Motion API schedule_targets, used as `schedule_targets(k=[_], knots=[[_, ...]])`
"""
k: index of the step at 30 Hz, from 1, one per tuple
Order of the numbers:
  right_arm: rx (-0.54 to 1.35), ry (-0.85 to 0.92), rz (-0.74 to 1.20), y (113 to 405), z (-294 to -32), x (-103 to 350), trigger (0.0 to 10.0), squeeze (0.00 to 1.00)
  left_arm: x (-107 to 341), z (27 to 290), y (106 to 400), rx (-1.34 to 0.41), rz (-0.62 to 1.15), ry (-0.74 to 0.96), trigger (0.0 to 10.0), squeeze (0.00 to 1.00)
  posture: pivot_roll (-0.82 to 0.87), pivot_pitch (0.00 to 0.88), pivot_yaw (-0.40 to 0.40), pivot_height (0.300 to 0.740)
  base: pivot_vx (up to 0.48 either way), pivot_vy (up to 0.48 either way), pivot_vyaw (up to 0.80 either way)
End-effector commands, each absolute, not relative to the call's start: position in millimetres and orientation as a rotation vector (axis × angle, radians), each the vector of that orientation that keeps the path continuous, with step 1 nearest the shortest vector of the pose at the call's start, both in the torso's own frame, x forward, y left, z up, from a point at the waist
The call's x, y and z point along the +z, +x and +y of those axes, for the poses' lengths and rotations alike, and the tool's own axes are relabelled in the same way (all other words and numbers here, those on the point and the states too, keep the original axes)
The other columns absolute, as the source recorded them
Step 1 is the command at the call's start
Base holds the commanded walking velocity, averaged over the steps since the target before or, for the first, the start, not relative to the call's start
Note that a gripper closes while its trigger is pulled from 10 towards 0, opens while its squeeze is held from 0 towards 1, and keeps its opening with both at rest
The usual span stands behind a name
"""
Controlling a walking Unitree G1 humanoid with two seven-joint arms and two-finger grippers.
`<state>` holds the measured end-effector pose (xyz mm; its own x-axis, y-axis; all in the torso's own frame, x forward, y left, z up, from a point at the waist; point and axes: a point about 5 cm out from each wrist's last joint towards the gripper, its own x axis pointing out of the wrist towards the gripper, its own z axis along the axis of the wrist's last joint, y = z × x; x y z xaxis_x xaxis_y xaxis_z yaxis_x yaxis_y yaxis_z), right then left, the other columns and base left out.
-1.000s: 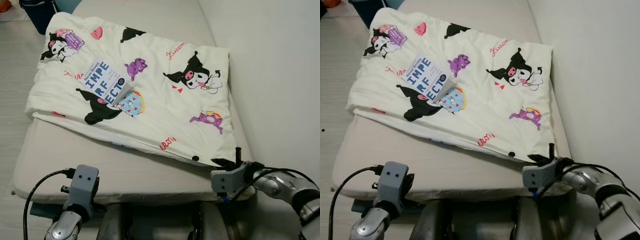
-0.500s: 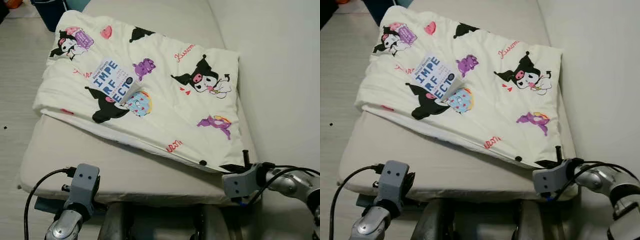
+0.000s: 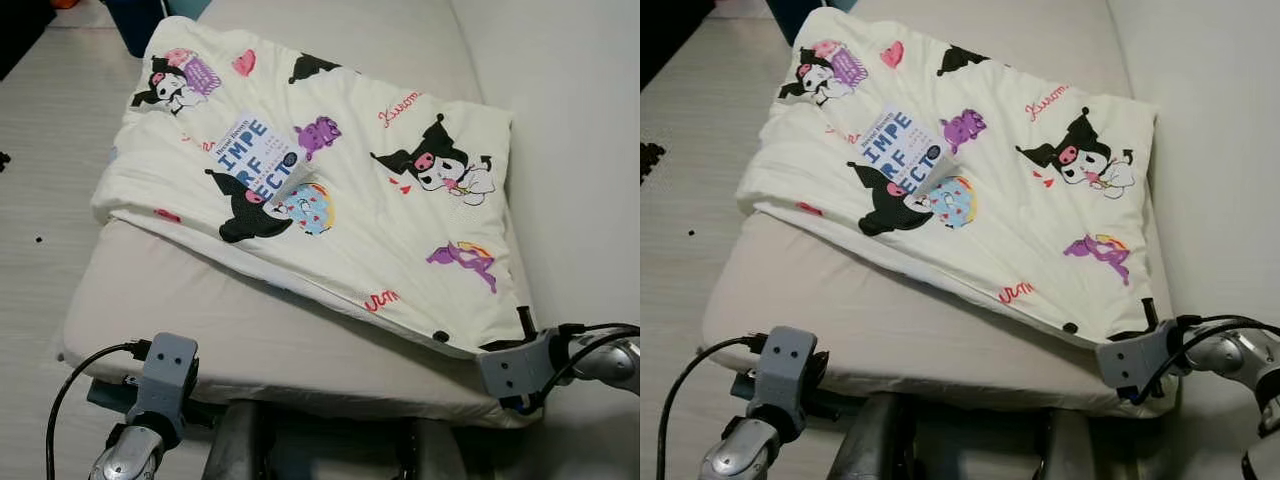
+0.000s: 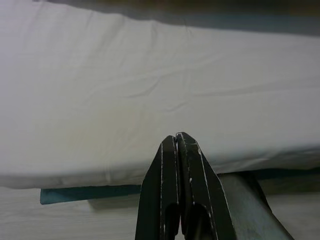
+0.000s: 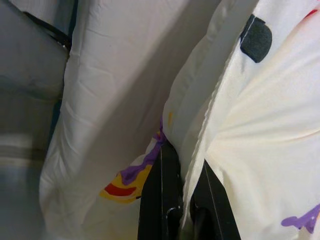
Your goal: Clean up the room
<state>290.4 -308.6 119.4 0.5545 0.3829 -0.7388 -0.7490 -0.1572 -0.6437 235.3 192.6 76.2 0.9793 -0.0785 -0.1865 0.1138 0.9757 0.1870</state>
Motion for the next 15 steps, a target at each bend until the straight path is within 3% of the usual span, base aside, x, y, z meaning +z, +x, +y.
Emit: schedule_targets(k=[1, 15], knots=[[1.072, -1.382, 0.592, 261.6, -340.2, 103.0, 0.0, 0.00, 69.2, 190.8, 229.5, -0.107, 0.217, 0.193, 10.0, 0.00, 0.10, 0.317, 0.011, 0.600, 0.000, 0.000, 0.00], [1.143, -1.247, 0.975, 225.7, -377.1, 98.9, 0.0, 0.00, 69.8, 192.7, 227.5, -0.109, 0.220, 0.191, 10.0, 0.00, 0.10, 0.318, 0.011, 0.600, 0.000, 0.000, 0.00]])
